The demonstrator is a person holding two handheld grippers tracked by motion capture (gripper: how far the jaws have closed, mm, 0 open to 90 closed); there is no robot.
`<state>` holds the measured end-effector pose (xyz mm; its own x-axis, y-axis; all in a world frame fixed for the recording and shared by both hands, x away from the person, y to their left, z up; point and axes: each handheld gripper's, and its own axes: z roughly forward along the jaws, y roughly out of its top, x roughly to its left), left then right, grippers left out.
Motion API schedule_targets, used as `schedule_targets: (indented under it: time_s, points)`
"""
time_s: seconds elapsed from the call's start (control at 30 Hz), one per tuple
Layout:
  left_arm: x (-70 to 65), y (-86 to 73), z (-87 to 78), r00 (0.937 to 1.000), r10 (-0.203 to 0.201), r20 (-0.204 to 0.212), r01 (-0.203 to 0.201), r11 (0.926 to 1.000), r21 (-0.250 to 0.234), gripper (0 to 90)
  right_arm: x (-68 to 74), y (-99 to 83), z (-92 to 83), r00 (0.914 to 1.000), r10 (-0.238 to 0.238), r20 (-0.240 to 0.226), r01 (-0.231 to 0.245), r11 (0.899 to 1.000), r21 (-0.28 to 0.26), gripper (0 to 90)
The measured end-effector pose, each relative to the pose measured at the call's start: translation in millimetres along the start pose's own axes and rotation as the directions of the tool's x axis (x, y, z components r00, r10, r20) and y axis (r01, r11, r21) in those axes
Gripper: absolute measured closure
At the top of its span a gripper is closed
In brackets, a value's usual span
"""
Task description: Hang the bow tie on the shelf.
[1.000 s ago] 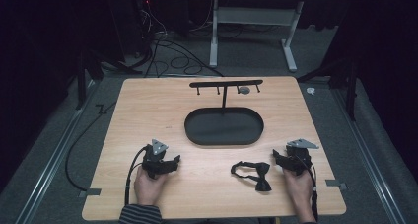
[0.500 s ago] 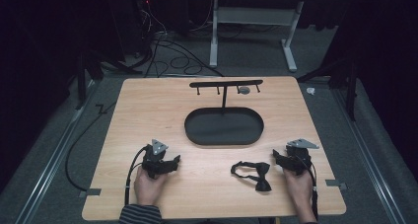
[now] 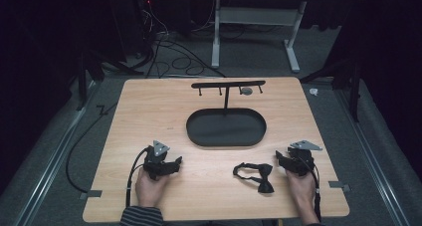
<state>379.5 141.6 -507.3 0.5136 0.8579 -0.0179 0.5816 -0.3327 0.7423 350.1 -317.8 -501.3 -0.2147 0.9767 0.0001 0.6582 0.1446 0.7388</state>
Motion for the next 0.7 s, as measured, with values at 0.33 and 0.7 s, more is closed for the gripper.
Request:
schedule_targets:
  time_s: [0.33, 0.7]
  points:
    - [0.0, 0.0, 0.0, 1.0000, 0.000, 0.000, 0.000, 1.0000, 0.000, 26.8, 5.4, 2.8, -10.9, 0.9976, 0.009, -0.068, -0.011, 0.999, -0.040, 52.8]
    - [-0.1, 0.0, 0.0, 1.0000, -0.002, 0.000, 0.002, 1.0000, 0.000, 26.8, 15.3, 5.2, -25.3, 0.9868, -0.018, -0.161, 0.006, 0.997, -0.072, 57.1]
